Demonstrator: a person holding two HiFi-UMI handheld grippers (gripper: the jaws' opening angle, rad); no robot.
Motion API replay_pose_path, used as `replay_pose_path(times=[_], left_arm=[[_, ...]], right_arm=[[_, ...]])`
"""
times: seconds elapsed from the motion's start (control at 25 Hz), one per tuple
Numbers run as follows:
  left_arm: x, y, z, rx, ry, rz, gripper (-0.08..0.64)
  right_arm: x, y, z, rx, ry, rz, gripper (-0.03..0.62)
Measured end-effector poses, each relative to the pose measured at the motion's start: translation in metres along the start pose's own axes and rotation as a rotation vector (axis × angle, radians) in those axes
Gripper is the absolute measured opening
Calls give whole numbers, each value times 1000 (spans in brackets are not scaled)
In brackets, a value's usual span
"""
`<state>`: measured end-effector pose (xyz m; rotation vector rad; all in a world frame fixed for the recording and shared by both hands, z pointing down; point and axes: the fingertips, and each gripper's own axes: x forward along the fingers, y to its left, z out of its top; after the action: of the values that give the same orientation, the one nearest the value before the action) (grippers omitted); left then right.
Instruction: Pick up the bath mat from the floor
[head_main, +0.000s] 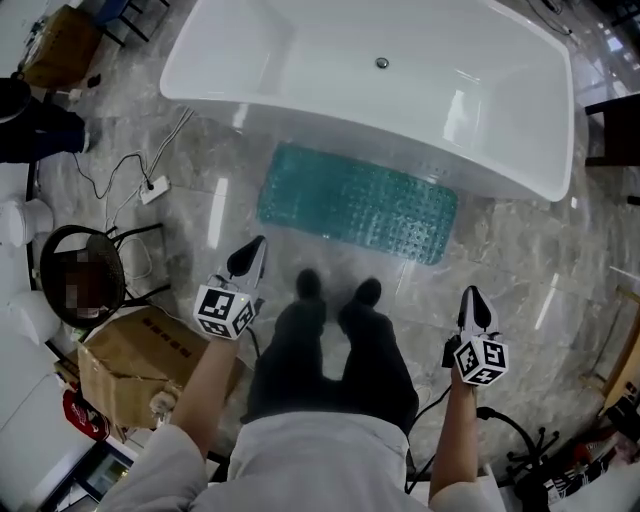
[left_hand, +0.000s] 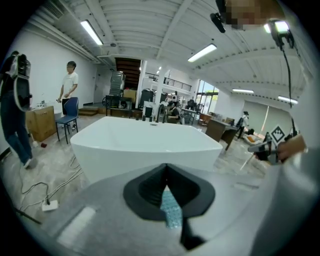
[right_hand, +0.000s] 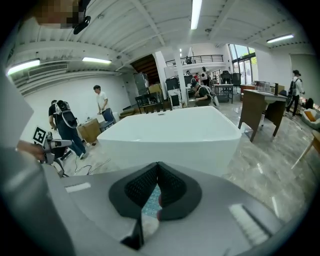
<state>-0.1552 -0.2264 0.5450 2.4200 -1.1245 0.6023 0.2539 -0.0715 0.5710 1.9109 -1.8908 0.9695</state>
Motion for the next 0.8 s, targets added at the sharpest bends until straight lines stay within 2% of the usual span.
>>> replay_pose_path(times=[0.56, 0.8], left_arm=[[173, 108, -190, 22, 80, 27, 3], [245, 164, -291, 34, 85, 22, 4]], right_arm=[[201, -87, -151, -50, 84, 5, 12], [286, -136, -235, -37, 93, 6, 34]])
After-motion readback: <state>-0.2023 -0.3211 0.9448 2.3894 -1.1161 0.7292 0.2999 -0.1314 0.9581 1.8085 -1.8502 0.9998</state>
